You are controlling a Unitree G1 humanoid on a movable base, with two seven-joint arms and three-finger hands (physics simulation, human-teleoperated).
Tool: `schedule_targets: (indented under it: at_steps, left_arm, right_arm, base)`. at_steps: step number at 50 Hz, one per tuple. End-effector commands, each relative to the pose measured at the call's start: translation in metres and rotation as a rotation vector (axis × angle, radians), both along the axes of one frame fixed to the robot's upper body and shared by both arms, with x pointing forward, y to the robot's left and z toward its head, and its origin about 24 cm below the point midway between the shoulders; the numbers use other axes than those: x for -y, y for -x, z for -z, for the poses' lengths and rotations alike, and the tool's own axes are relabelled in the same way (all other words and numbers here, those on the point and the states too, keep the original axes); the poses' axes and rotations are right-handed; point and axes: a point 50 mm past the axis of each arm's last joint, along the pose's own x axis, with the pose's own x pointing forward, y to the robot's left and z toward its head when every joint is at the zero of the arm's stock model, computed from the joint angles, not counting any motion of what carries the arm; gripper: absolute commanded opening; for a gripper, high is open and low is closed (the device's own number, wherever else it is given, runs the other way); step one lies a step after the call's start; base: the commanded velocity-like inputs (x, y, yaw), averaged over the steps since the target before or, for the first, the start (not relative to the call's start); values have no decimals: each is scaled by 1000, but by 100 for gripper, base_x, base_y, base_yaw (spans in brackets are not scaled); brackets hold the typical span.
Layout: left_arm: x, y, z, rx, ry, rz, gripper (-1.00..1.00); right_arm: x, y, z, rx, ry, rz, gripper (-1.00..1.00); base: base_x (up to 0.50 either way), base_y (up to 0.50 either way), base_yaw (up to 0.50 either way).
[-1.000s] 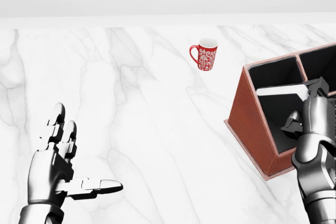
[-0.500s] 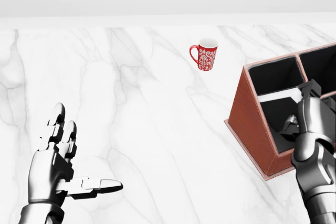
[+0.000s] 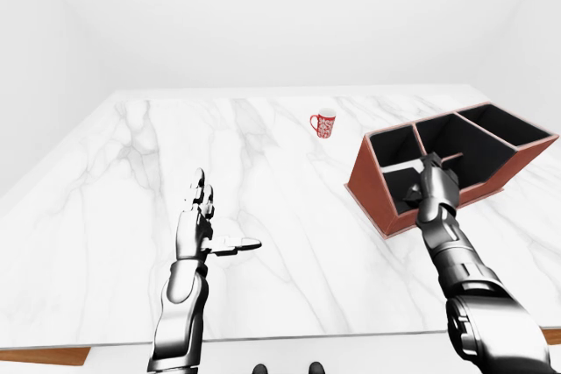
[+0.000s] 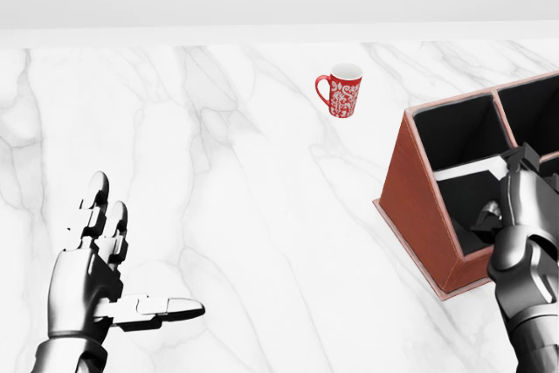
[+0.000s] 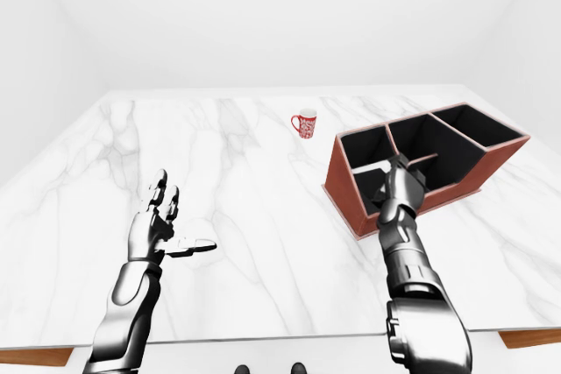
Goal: Pick up the book and place it in the left compartment of the caddy.
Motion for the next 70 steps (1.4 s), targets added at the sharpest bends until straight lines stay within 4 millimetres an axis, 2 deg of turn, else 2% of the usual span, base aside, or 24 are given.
schedule_targets:
  at_steps: [1, 21, 29, 30, 33, 39, 46, 53, 58, 66, 70]
  left_arm:
    - [0, 0, 1, -1, -1, -1, 100]
    - [0, 0, 0, -1, -1, -2, 100]
    - [-1, 0, 0, 0, 0, -2, 100]
    - [-1, 0, 0, 0, 0, -2, 100]
    - [-1, 0, 0, 0, 0, -2, 100]
    - [-1, 0, 0, 0, 0, -3, 100]
    - [-1, 0, 0, 0, 0, -3, 100]
    - [-1, -1, 0, 0, 0, -3, 100]
    - [-1, 0, 0, 0, 0, -3, 100]
    - [0, 0, 0, -2, 2, -1, 100]
    - [0, 0, 0, -2, 2, -1, 100]
  right_arm:
    - [6, -2, -8, 44, 40, 45, -100]
    - [8, -1, -6, 41, 32, 66, -95]
    - [8, -2, -7, 45, 32, 63, -100]
    - [8, -2, -7, 45, 34, 61, -93]
    - [7, -2, -7, 43, 36, 54, -47]
    - [7, -2, -8, 44, 40, 50, 10]
    - [6, -3, -8, 40, 41, 41, 33]
    - [5, -3, -9, 39, 43, 32, 36]
    - [2, -4, -12, 46, 51, 3, 47]
    - [-19, -2, -24, 5, 119, -202, 100]
    - [-33, 1, -32, -48, 187, -321, 100]
  base:
    - [0, 0, 0]
    - [0, 0, 0]
    - [0, 0, 0]
    - [0, 0, 0]
    - [0, 0, 0]
    - [0, 0, 0]
    - [0, 0, 0]
    - [0, 0, 0]
    - [0, 0, 0]
    - [0, 0, 0]
    - [0, 0, 0]
